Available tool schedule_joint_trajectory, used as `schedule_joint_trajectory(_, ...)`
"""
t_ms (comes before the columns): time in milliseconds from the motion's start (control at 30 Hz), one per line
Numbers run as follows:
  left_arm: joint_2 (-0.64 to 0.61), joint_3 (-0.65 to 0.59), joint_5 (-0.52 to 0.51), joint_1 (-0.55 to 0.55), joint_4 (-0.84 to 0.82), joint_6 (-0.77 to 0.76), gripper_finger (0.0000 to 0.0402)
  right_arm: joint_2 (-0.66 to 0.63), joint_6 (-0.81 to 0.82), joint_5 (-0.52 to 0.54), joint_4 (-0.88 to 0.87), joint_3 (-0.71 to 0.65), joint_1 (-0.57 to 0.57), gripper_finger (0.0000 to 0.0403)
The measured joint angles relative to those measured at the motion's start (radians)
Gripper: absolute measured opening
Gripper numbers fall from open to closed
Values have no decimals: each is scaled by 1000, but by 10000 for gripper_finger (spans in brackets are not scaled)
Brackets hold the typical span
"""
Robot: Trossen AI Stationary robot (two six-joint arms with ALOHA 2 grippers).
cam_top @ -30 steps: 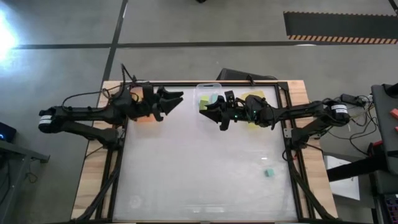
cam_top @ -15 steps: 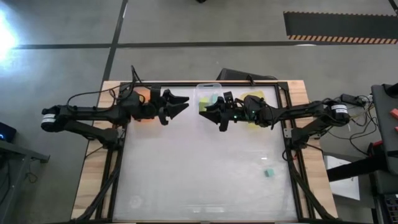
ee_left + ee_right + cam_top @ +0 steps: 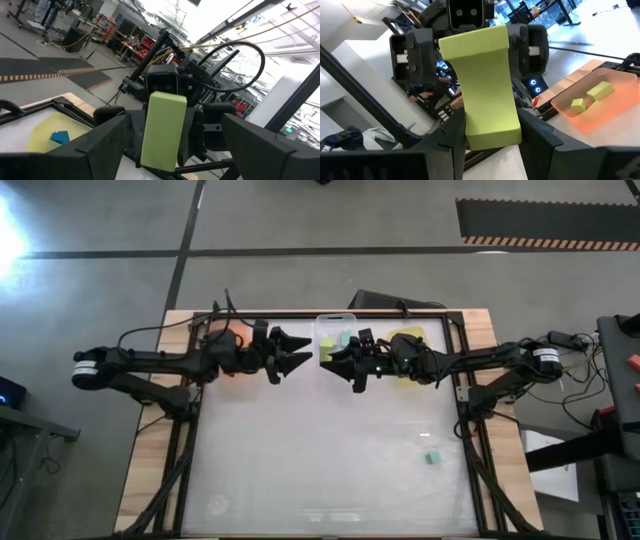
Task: Sort & place blocks by color
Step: Put the light green block into the orange bin
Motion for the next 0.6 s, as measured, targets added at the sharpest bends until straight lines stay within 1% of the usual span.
schedule_joint_trajectory(333, 146, 8, 6, -3, 226, 7, 302, 0, -9, 0, 1, 0, 0, 125)
schedule_joint_trajectory(500, 197, 8, 5, -4, 293, 8, 301, 0, -13, 0, 1, 0, 0, 125)
schedule_joint_trajectory(600, 209, 8, 5, -4, 289, 8, 288, 0, -15, 0, 1, 0, 0, 125)
